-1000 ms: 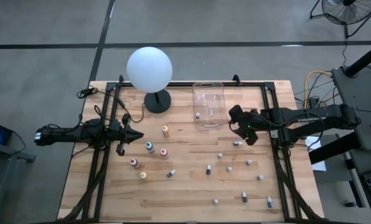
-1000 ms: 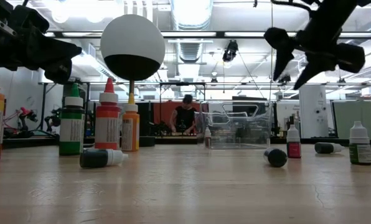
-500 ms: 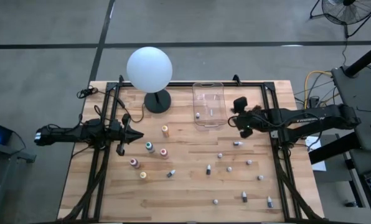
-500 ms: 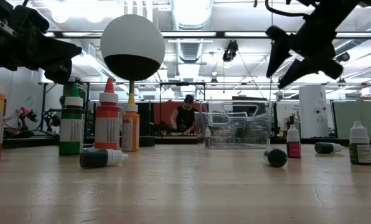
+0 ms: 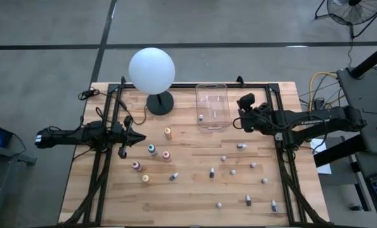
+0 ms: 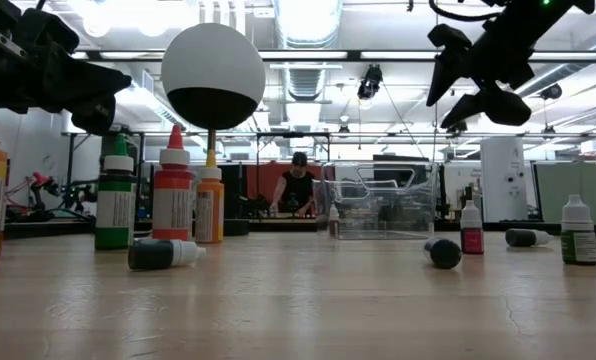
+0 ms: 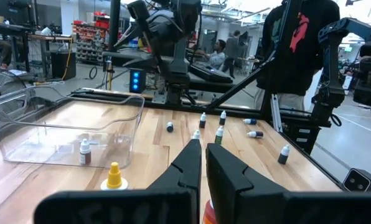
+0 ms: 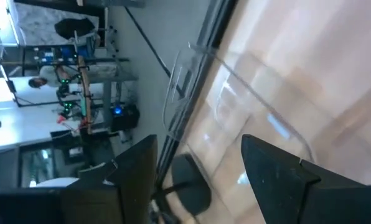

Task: Pick & Place food coloring
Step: Put the small black food coloring bottle into the transparent bin

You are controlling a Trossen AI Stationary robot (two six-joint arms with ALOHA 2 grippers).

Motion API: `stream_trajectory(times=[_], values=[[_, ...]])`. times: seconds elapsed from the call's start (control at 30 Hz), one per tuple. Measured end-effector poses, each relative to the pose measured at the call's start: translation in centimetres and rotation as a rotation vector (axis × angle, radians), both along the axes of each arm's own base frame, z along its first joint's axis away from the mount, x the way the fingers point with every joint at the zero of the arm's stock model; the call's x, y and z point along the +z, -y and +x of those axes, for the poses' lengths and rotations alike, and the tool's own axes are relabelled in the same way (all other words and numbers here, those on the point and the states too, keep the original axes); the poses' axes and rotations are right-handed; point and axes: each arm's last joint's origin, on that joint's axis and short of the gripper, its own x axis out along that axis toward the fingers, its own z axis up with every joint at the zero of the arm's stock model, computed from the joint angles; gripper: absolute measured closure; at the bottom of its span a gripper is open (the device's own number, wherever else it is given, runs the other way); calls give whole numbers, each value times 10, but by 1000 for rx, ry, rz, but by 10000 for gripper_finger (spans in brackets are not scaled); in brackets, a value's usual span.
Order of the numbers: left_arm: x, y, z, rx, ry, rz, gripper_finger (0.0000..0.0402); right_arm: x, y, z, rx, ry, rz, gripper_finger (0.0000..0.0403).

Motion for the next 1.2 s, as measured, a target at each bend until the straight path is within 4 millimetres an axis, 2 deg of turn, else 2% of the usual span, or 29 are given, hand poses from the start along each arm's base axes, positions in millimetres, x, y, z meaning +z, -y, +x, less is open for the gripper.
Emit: stream_trajectory(times=[0.13, 0.3, 0.37, 0.97, 1.03, 1.2], values=[[0, 0, 0, 0, 0, 0, 401, -1, -2, 2, 68, -8, 60, 179], [0, 0, 0, 0, 0, 0, 401, -8, -6, 2, 91, 79, 291, 179], [0, 0, 0, 0, 0, 0, 401, -9, -7, 1, 108, 67, 318, 179], [0, 0, 0, 0, 0, 0, 401, -6, -13, -1, 186, 43, 285, 179], [0, 0, 0, 0, 0, 0, 401, -4, -13, 1, 245, 8, 235, 179], [0, 0, 0, 0, 0, 0, 401, -2, -12, 0, 516, -235, 103, 179]])
